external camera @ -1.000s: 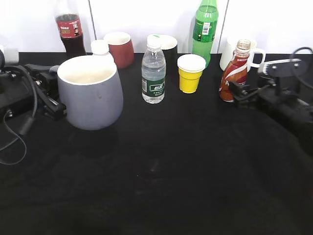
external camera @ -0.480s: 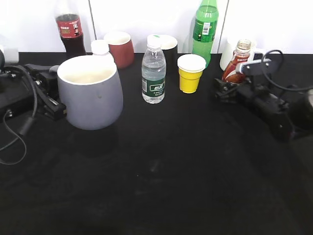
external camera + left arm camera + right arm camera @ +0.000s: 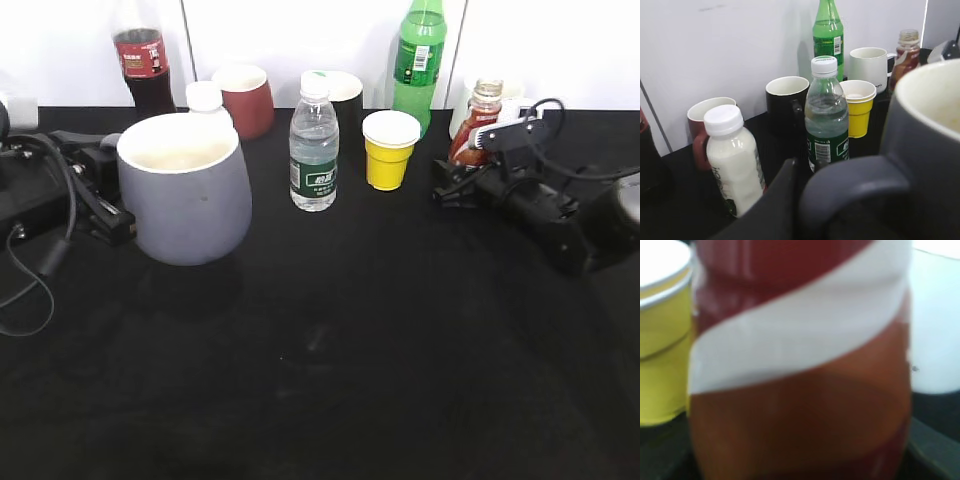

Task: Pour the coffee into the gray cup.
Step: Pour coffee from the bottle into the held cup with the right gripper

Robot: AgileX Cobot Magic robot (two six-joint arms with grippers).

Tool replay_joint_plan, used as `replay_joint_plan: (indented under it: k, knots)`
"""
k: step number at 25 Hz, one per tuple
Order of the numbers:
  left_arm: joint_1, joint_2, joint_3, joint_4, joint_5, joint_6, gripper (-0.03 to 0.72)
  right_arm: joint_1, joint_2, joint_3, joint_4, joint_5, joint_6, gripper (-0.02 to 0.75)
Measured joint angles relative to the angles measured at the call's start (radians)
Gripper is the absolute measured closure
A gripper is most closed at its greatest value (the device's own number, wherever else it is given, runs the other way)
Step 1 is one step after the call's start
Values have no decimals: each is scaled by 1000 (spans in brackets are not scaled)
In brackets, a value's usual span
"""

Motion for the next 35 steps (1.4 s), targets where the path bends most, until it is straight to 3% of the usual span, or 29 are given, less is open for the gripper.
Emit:
replay_joint_plan:
  k: [6, 9, 12, 14, 18, 26, 35]
  knots:
    - [0, 0, 0, 0, 0, 0, 629, 0, -350, 171, -23, 46, -5, 225]
    - [0, 0, 0, 0, 0, 0, 629, 5, -516, 174, -177, 183, 87, 225]
    - [0, 0, 0, 0, 0, 0, 629, 131, -641, 175, -230, 276, 127, 225]
    - [0, 0, 0, 0, 0, 0, 629, 199, -665, 175, -245, 281, 123, 225]
    - [0, 0, 0, 30, -2, 0, 629, 337, -668, 175, -406, 374, 78, 225]
    - [0, 0, 0, 222, -63, -16, 629, 378, -668, 175, -547, 377, -64, 225]
    - [0, 0, 0, 228, -76, -27, 629, 423, -643, 123, -548, 337, -379, 225]
